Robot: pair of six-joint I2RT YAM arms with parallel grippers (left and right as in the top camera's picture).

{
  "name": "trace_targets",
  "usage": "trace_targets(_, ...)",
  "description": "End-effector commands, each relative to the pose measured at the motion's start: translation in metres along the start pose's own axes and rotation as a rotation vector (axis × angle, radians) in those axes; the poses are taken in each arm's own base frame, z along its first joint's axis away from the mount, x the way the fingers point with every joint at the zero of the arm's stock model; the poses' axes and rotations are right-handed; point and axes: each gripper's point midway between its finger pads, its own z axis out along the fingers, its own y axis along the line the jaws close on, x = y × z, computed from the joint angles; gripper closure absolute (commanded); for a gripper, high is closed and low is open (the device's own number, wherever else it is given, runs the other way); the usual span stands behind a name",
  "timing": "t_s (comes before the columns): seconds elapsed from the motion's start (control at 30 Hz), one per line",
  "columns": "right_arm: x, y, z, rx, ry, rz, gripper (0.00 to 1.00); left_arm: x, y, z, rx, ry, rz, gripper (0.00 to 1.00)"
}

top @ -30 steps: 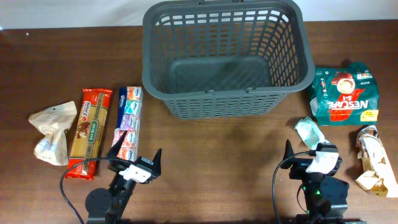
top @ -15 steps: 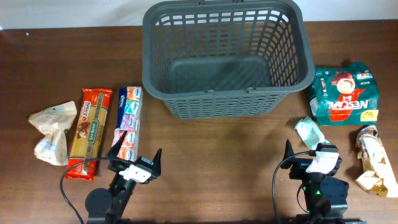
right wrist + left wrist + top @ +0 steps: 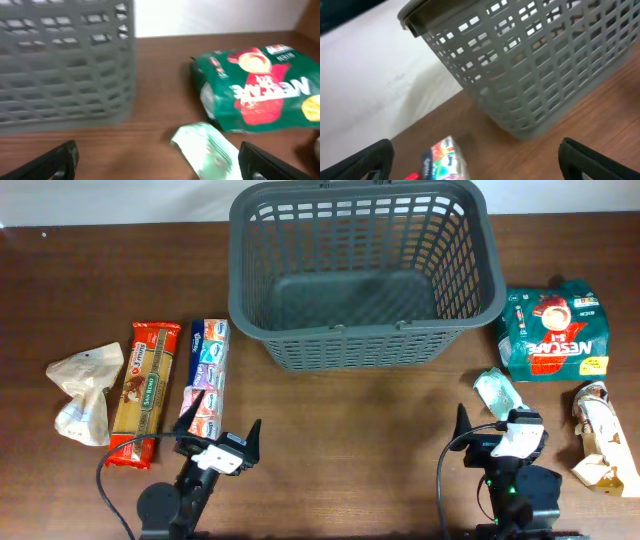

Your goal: Pack container

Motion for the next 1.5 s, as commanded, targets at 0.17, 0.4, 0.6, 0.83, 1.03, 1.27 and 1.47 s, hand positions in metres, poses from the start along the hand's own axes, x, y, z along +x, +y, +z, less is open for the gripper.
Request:
trace_targets(0.17, -0.017, 0.028, -0.01, -0.161, -0.022, 0.004, 0.01, -0.015, 0.023, -0.012, -0.085, 0.079, -0.296, 0.01)
trace_targets(0.4, -0.042, 0.018, -0.015, -0.093, 0.126, 0.006, 0.01, -0.019, 0.069, -0.02, -0.237, 0.319, -0.291, 0.01)
trace_targets(0.6, -0.094, 0.01, -0.009, -0.017, 0.288, -0.002, 0.01, -0.038, 0.103, 0.009, -0.221, 0.469, -0.216, 0.01)
trace_targets(0.83, -0.191, 0.013, -0.033, -0.01, 0.307, -0.005, 0.01, -0.053, 0.147, 0.048, -0.212, 0.536, -0.256, 0.01)
trace_targets(1.03, -0.239, -0.018, -0.063, 0.177, 0.263, -0.028, 0.01, -0.048, 0.166, 0.067, -0.173, 0.537, -0.313, 0.01)
trace_targets(1.27, -0.258, -0.043, -0.049, 0.297, 0.33, -0.015, 0.01, -0.035, 0.166, 0.07, -0.168, 0.574, -0.329, 0.01)
trace_targets(1.47, -0.254, -0.071, 0.0, 0.287, 0.436, 0.102, 0.01, -0.032, 0.164, 0.069, -0.164, 0.585, -0.333, 0.01)
